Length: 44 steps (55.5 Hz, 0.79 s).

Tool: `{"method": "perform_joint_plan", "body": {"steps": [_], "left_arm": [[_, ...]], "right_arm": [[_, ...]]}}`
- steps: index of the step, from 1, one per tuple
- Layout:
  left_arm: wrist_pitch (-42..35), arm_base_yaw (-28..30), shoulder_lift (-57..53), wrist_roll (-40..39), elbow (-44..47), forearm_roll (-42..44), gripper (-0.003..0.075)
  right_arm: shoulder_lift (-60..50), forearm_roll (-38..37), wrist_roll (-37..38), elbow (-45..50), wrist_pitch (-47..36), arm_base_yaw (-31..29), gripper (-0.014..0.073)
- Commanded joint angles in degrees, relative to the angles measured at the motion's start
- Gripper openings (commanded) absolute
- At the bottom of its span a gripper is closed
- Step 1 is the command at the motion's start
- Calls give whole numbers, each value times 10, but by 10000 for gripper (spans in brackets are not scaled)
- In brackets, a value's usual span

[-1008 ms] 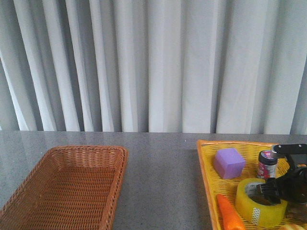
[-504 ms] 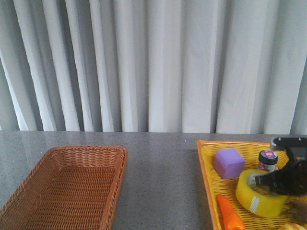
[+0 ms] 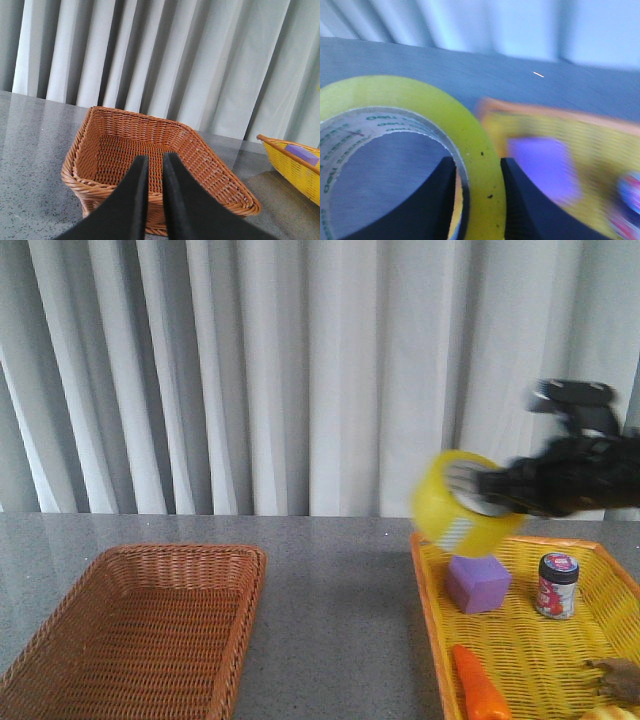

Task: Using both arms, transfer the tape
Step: 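Carry the tape roll toward the brown basket and set it on the table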

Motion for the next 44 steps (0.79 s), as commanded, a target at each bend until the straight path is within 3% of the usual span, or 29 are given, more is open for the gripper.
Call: {"method": "perform_joint_plan", "body": {"steps": [1,13,28,44], "left_arm": [[-41,1,-10,-5,-8,-4,77],[-41,1,-10,-5,-8,-4,77],[-42,1,-10,-5,-8,-4,77],[-42,1,-10,-5,-8,-4,77]], "right_arm": [[-17,73,-84,-27,-32,63,-5],[68,66,-87,-27,-49,138,-4],[167,63,-87,-27,-20,144,1],[177,26,-83,-27,-14,144,42]]}}
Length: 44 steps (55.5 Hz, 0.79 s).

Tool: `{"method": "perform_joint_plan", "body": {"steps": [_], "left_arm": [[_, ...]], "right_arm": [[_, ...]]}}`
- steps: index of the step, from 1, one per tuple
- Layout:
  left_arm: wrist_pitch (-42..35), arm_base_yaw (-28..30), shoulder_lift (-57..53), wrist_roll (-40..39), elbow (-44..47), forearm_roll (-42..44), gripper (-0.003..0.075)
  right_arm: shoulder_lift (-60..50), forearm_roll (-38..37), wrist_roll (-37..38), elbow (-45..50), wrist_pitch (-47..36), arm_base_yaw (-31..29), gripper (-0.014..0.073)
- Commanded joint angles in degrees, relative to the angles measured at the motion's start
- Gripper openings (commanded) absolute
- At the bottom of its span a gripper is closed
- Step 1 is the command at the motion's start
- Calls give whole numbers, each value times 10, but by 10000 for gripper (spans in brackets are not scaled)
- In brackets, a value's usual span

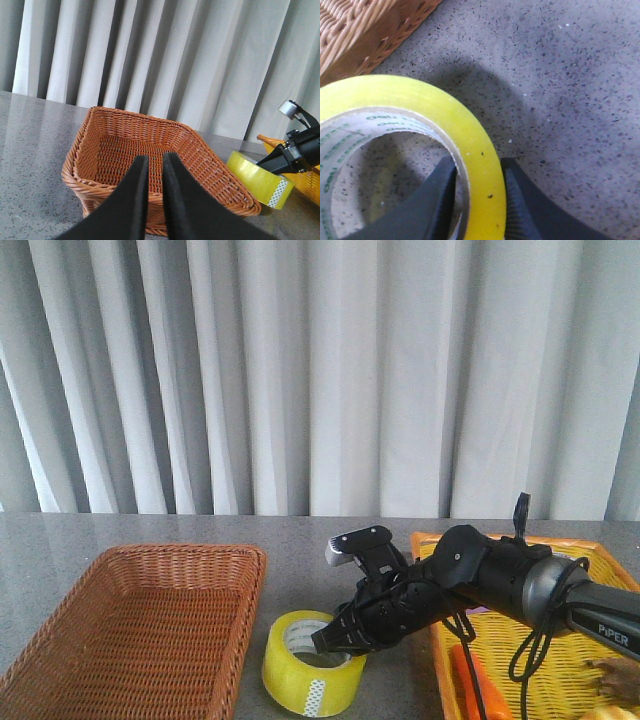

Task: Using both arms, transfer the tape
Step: 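Carry the tape roll toward the brown basket and set it on the table, then open the right gripper and withdraw the right arm upward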

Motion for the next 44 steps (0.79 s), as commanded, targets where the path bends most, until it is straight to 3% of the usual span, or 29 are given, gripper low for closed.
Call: {"method": "perform_joint_plan", "body": {"steps": [1,13,32,44], "left_arm": [[-42,1,-10,-5,-8,-4,77],[-43,1,-10,-5,-8,-4,77],[-54,1,-10,-5,-8,-4,77],[-54,1,-10,-5,-8,-4,77]], "right_arm": [[-40,-18,6,-19,-22,-1,45],[-40,-93,34,-19,-1,-1,115],[-40,-92,34,-23,-5,-1,402],[-61,-84,38,-73,-2,-1,428]]}}
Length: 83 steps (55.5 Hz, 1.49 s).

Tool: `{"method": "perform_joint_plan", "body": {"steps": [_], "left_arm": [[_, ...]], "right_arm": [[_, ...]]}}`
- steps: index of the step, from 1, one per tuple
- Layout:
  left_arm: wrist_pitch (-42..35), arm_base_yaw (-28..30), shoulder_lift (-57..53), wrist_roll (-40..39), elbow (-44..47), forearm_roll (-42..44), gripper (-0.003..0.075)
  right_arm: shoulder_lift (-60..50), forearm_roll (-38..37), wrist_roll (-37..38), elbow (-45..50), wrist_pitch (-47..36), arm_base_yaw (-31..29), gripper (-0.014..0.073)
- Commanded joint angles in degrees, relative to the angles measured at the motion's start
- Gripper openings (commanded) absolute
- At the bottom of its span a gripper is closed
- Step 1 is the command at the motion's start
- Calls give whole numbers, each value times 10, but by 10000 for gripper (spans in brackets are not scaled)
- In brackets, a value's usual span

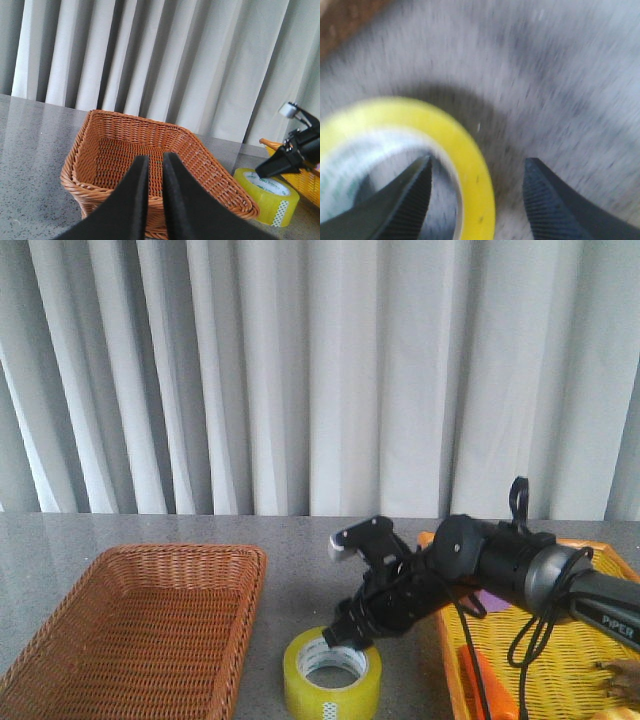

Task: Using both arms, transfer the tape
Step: 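Open the right gripper and withdraw the right arm upward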

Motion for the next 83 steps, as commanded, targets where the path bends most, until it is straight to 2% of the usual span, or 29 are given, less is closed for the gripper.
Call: {"method": "perform_joint_plan", "body": {"steps": [1,9,16,23,33,38,46,58,67,73,83], "left_arm": [[-47,1,-10,-5,-8,-4,77],[-47,1,-10,-5,-8,-4,77],[-47,1,-10,-5,-8,-4,77],[-47,1,-10,-5,-8,-4,77],[-47,1,-10,-5,-8,-4,77],[-46,1,-10,-5,-8,-4,77],[-46,1,-10,-5,-8,-4,77],[-45,1,-10,-7,-8,-4,77],[-44,1,-9,-11,-16,-4,77],[-32,-1,-9,-22,-44,-4,77],[-7,-29,29,-22,-113,-5,109]], "right_arm": [[-62,15,3,-50,-22,-1,428],[-113,15,26,-82,-14,-2,412],[-182,13,29,-82,9,-3,358],[-265,13,21,-77,28,-2,248],[-418,14,6,-13,-2,-2,62],[-510,13,0,61,-28,-2,-15],[-670,13,1,225,-70,-2,-8],[-924,10,12,536,-179,-2,-5],[-1094,11,28,709,-241,-2,-5],[-1170,13,38,770,-234,-2,-5],[-1181,12,76,800,-227,-2,-5]]}}
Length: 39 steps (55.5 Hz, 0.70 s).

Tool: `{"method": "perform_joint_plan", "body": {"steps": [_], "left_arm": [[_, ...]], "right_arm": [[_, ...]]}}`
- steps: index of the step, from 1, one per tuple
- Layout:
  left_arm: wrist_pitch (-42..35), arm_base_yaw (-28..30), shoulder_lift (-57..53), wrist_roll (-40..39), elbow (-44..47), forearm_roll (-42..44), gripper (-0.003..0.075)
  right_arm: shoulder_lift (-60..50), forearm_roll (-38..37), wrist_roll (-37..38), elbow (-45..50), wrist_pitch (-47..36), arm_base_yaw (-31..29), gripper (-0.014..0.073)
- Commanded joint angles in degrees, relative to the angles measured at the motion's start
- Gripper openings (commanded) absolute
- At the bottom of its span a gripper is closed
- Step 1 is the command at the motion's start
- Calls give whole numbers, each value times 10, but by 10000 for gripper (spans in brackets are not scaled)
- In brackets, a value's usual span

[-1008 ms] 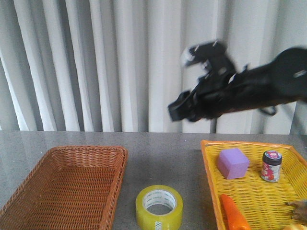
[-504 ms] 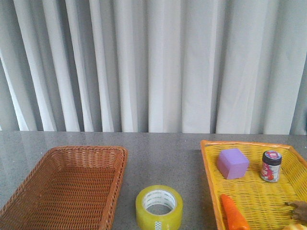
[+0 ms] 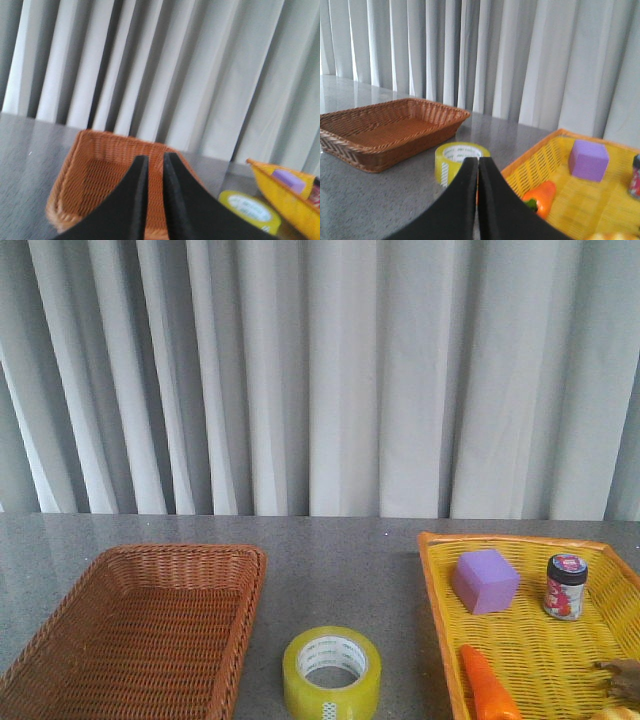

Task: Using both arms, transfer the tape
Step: 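Open the right gripper and withdraw the right arm upward, then move the left gripper down onto the tape roll and grip its rim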

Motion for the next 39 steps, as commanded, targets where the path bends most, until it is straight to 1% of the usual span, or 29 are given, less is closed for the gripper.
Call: {"method": "perform_joint_plan", "body": {"steps": [1,8,13,17,20,25,31,39], "left_arm": [[-34,-24,37,-6,-62,-5,118],[-26,-67,129,-4,-133,-3,200],[-3,-103,208,2,-188,-3,292],[11,-136,279,27,-239,-3,360],[11,-162,330,62,-282,-3,399],[23,-202,410,124,-350,-3,431],[77,-241,510,188,-442,-3,432],[165,-257,637,255,-560,-4,430]], "right_arm": [[3,3,13,-9,-36,-1,-5],[8,2,13,-9,-36,-1,-4],[8,2,12,-9,-29,-1,-4],[8,2,12,-9,-21,-1,-4],[8,2,12,-9,-17,-1,-4],[8,5,12,-9,-17,-1,-4],[8,7,13,-9,-15,-1,-4],[8,8,13,-9,-15,-1,-4]]}}
